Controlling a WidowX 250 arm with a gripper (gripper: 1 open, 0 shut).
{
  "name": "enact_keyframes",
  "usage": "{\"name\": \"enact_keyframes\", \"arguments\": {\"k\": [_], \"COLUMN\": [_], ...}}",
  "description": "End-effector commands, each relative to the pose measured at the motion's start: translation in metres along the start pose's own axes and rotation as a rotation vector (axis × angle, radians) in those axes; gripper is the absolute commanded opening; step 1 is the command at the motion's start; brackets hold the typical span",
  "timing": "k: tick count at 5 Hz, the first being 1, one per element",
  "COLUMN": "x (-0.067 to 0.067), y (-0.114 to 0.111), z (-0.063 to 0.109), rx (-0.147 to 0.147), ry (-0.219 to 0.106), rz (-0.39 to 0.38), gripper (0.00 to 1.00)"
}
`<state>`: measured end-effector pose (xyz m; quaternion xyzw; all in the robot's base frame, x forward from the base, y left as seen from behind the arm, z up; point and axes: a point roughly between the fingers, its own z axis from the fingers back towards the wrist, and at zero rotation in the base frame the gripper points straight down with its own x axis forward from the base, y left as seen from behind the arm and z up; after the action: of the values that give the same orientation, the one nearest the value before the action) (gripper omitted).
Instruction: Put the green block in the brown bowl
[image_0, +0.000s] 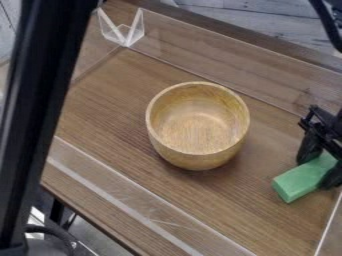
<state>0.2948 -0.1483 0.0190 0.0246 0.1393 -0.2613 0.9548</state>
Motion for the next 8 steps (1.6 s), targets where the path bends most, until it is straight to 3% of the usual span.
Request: {"name": "enact_keyframes", "arguments": {"k": [1,2,4,6,8], "x": [0.0012,0.0033,-0.0018,-0.0008,0.0021], "y": [0.0056,0.0069,-0.0002,0.0,0.0003], "z": [0.0137,0.0166,0.0197,0.0184,0.0204], "rx": [0.007,0.007,-0.018,-0.022,-0.074], "ry": [-0.043,-0.057,-0.073,-0.03,-0.092], "rz": [-0.029,-0.058,-0.036,-0.013,0.0], "gripper": [0.0,0.0,0.0,0.0,0.0]}}
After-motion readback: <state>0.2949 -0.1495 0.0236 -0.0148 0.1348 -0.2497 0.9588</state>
